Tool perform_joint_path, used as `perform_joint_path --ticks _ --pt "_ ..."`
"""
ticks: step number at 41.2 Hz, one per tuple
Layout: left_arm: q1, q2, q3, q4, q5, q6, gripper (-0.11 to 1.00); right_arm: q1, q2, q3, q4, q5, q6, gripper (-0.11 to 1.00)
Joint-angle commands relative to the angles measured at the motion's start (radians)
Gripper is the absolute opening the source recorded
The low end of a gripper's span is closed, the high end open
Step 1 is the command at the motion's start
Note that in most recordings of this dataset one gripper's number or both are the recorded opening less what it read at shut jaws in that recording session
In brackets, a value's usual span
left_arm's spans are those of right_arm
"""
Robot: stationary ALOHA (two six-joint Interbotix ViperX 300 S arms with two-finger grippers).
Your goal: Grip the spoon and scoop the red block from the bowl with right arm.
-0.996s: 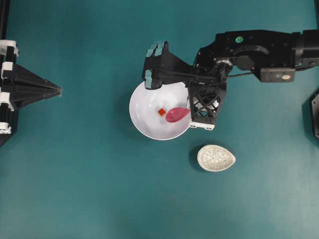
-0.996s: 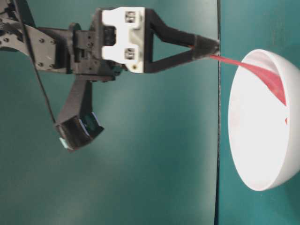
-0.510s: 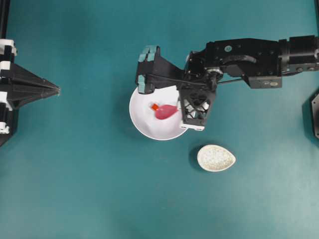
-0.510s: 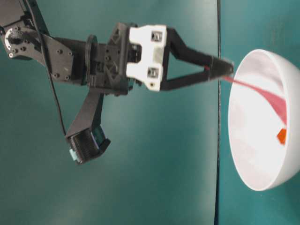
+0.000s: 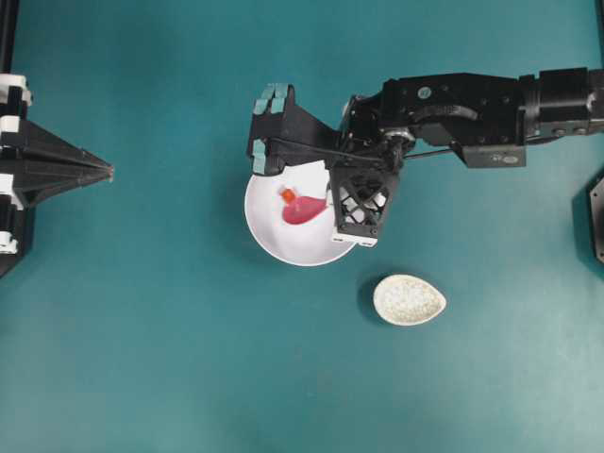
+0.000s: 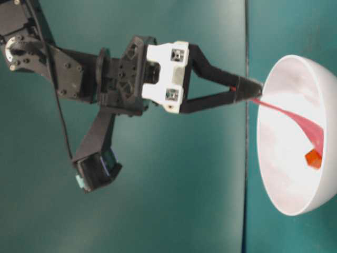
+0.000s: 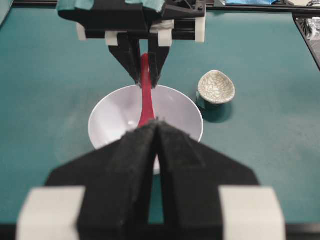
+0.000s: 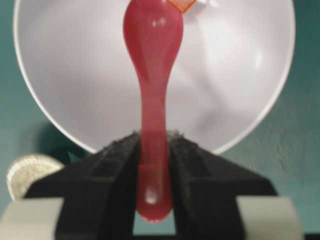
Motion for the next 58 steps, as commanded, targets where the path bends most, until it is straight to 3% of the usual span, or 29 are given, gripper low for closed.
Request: perform_joint_path --ticks 1,15,36,58 --pt "0.002 0.002 -0.025 0.003 -0.005 0.0 0.0 -0.002 -0.031 -0.005 -0.018 0.02 0.003 0.22" --pt "0.002 0.002 -0.025 0.003 -0.003 0.0 0.0 0.0 -0.037 0.005 -0.043 0.008 0.005 0.22" --pt "0.002 0.003 -0.025 0.003 -0.005 0.002 0.0 0.0 -0.037 0.005 -0.044 -0.195 0.078 0.22" --pt "0.002 0.003 -0.025 0.002 -0.009 0.002 0.0 0.008 -0.041 0.014 -0.041 -0.204 0.078 0.22"
